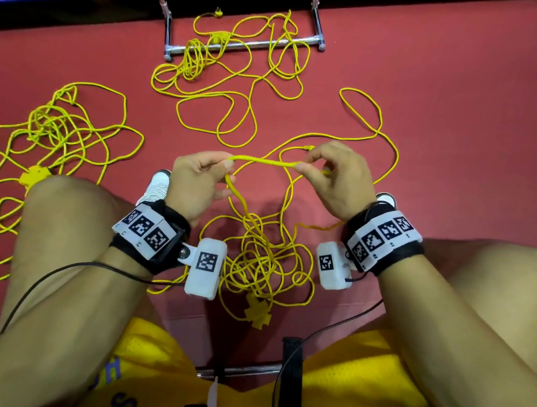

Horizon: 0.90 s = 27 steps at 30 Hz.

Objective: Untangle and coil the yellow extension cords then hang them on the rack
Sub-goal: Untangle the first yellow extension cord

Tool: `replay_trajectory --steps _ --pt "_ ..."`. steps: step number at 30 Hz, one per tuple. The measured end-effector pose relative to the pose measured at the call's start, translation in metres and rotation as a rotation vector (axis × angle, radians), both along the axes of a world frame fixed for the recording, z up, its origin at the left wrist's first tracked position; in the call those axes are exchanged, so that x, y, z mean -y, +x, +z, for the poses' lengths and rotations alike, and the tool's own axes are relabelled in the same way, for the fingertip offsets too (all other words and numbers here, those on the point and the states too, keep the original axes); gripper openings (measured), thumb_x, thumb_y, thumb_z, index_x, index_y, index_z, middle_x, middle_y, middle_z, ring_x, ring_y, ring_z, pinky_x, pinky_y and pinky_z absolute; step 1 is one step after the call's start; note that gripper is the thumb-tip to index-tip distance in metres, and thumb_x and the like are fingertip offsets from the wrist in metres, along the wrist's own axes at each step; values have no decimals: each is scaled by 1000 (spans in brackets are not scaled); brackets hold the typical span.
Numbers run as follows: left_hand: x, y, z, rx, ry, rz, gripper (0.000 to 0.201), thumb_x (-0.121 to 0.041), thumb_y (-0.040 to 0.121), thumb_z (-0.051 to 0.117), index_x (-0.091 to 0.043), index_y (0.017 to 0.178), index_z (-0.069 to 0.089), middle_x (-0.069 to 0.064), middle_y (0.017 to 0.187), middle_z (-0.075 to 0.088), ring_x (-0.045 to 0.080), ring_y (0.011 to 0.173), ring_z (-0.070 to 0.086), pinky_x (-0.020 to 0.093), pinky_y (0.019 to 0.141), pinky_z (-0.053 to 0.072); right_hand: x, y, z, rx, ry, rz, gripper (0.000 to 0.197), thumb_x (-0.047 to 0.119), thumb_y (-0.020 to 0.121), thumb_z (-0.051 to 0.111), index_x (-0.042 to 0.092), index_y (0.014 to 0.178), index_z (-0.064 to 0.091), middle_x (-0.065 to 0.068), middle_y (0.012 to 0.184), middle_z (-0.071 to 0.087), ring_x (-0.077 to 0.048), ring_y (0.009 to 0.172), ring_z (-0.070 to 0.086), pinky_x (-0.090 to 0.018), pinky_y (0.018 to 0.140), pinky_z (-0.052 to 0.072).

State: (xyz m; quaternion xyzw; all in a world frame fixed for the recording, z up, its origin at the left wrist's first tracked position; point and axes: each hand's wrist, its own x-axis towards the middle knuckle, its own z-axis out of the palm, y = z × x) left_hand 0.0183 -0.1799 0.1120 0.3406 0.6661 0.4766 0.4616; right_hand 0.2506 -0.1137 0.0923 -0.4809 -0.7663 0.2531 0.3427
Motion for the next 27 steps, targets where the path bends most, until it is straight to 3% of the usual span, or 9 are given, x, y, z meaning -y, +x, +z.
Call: replay_trajectory --steps 4,8,11,16,20,24,25,27 --pt "-1 -4 0 -9 -17 34 20 -5 97 60 -20 86 69 -10 61 65 10 67 62 27 61 59 3 2 3 86 96 91 16 38 86 70 23 93 68 14 84 55 -5 71 47 -30 64 44" --pt "-1 -3 0 -69 -22 -4 23 -8 97 61 -25 84 70 -11 63 66 12 71 62 35 69 57 -3 6 5 195 57 68 25 45 94 52 25 96 67 5 89 64 -22 87 60 -41 71 50" --pt "-1 -1 3 -100 5 -37 25 -9 97 61 -28 83 70 -7 70 65 14 73 62 32 66 57 -5 8 8 267 6 68 29 44 98 44 23 98 65 2 94 66 -28 96 60 -45 76 50" --pt "-1 2 8 -125 32 -66 28 -8 97 59 -28 81 69 -1 75 63 11 67 59 21 57 54 -4 8 13 401 -72 28 36 40 104 35 20 85 57 -2 79 63 -38 85 59 -43 69 44" --pt "-1 2 10 -114 49 -73 25 -8 97 59 -27 84 69 -4 74 64 4 62 60 21 57 54 -8 8 15 317 -197 32 40 42 104 40 20 77 61 2 70 60 -32 76 59 -42 71 46" --pt "0 0 12 -68 86 -75 21 -9 98 59 -25 91 69 -12 68 66 4 61 61 22 55 54 -10 9 9 67 -330 77 27 40 94 62 18 79 59 5 63 55 -14 61 51 -31 62 40" --pt "-1 0 13 -60 99 -74 20 -9 98 58 -25 92 69 -12 68 66 4 61 61 22 55 54 -9 9 6 81 -372 104 27 40 92 66 16 81 59 3 63 56 -16 61 53 -31 62 41" --pt "-2 -1 14 -47 134 -80 20 -9 98 58 -25 93 70 -11 71 65 4 62 61 22 56 54 -6 9 -5 277 -410 153 30 37 92 66 10 82 62 -3 68 56 -25 72 54 -33 67 41"
